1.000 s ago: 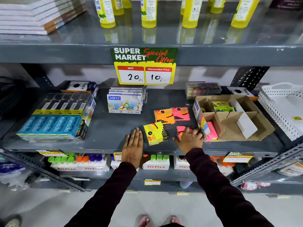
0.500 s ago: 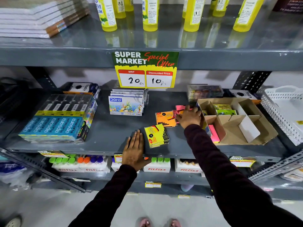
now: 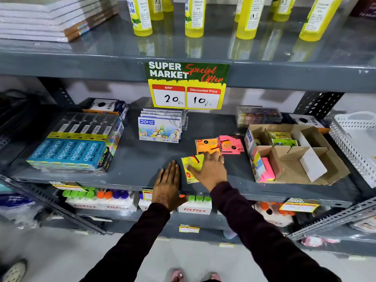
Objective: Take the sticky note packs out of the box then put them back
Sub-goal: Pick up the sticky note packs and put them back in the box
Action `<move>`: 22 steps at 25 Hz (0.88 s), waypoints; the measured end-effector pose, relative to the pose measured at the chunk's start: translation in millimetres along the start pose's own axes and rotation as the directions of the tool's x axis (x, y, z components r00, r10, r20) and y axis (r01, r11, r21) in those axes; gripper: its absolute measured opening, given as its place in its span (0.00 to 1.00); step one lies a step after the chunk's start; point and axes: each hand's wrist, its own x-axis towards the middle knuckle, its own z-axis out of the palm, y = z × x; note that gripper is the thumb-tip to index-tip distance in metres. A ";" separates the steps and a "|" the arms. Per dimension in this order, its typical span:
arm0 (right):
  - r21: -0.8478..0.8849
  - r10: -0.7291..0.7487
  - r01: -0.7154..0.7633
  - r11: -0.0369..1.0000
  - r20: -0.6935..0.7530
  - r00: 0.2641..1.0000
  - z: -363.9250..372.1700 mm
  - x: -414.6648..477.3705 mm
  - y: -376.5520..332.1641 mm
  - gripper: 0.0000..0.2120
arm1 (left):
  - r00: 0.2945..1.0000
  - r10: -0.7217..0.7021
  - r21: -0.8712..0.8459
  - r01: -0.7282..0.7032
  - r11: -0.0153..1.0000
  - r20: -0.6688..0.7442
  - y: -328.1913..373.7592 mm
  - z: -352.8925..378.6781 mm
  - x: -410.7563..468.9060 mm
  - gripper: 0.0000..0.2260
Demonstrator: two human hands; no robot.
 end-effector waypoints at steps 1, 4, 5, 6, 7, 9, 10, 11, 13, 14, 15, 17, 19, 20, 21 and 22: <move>-0.028 -0.008 0.010 1.000 0.039 0.999 7.3 -7.2 -6.3 0.43 | 1.000 0.001 0.004 -0.001 1.000 0.001 -0.1 0.0 -0.5 0.52; -0.098 0.006 0.003 0.995 0.094 0.996 17.2 -15.4 -12.9 0.46 | 1.000 0.007 0.004 -0.007 1.000 0.005 -0.6 -0.4 -1.3 0.52; -0.104 0.016 -0.006 0.995 0.094 0.995 17.9 -16.9 -12.6 0.45 | 1.000 0.008 0.006 -0.008 1.000 0.010 -0.3 -1.0 -1.3 0.52; -0.109 0.026 -0.017 0.994 0.086 0.996 17.3 -19.3 -12.4 0.45 | 1.000 0.009 0.006 -0.009 1.000 0.012 -0.2 -1.9 -1.5 0.52; -0.121 0.035 -0.026 0.992 0.081 0.996 17.9 -21.0 -11.9 0.45 | 1.000 0.009 0.008 -0.009 1.000 0.016 -0.1 -2.1 -1.4 0.52; -0.150 0.049 -0.036 0.988 0.081 0.996 17.6 -23.7 -10.3 0.45 | 1.000 0.005 0.015 -0.006 1.000 0.023 -0.5 -3.2 -1.0 0.53; -0.156 0.055 -0.040 0.987 0.090 0.994 16.6 -24.9 -8.5 0.45 | 1.000 0.003 0.016 -0.004 1.000 0.024 -0.8 -3.2 -1.2 0.53; -0.154 0.058 -0.043 0.987 0.097 0.994 14.0 -26.4 -6.4 0.45 | 1.000 0.003 0.014 -0.004 1.000 0.025 -1.1 -2.8 -1.3 0.53; -0.142 0.053 -0.041 0.989 0.083 0.995 3.7 -32.3 -2.4 0.46 | 1.000 0.010 0.008 -0.010 1.000 0.026 -1.6 -1.9 -1.8 0.53; -0.132 0.042 -0.034 0.991 0.058 0.997 -4.4 -35.4 -0.4 0.46 | 1.000 0.015 0.005 -0.016 1.000 0.024 -2.1 -1.4 -2.0 0.52; -0.114 0.033 -0.030 0.993 0.028 0.999 -15.5 -40.0 2.0 0.46 | 0.999 0.024 0.004 -0.024 1.000 0.024 -1.9 -0.6 -2.1 0.52; -0.049 0.041 -0.043 0.998 -0.045 0.998 -42.4 -44.9 10.6 0.47 | 0.999 0.036 0.007 -0.036 0.999 0.019 -2.3 -0.1 -2.5 0.51; 0.031 0.130 -0.127 0.991 -0.138 0.982 -71.8 -45.1 30.2 0.46 | 0.999 0.046 0.002 -0.046 0.999 -0.004 -1.8 1.1 -2.1 0.51; 0.072 0.195 -0.184 0.980 -0.190 0.962 -82.6 -42.9 45.6 0.46 | 0.999 0.046 -0.006 -0.046 0.999 -0.013 -1.7 1.1 -1.8 0.51; 0.106 0.267 -0.249 0.963 -0.234 0.935 -92.8 -41.8 63.0 0.45 | 0.999 0.049 -0.015 -0.049 0.999 -0.017 -1.2 1.6 -1.4 0.49; 0.140 0.336 -0.308 0.941 -0.275 0.901 -99.9 -40.5 82.0 0.44 | 0.999 0.048 -0.017 -0.048 0.999 -0.017 -1.0 1.5 -1.3 0.47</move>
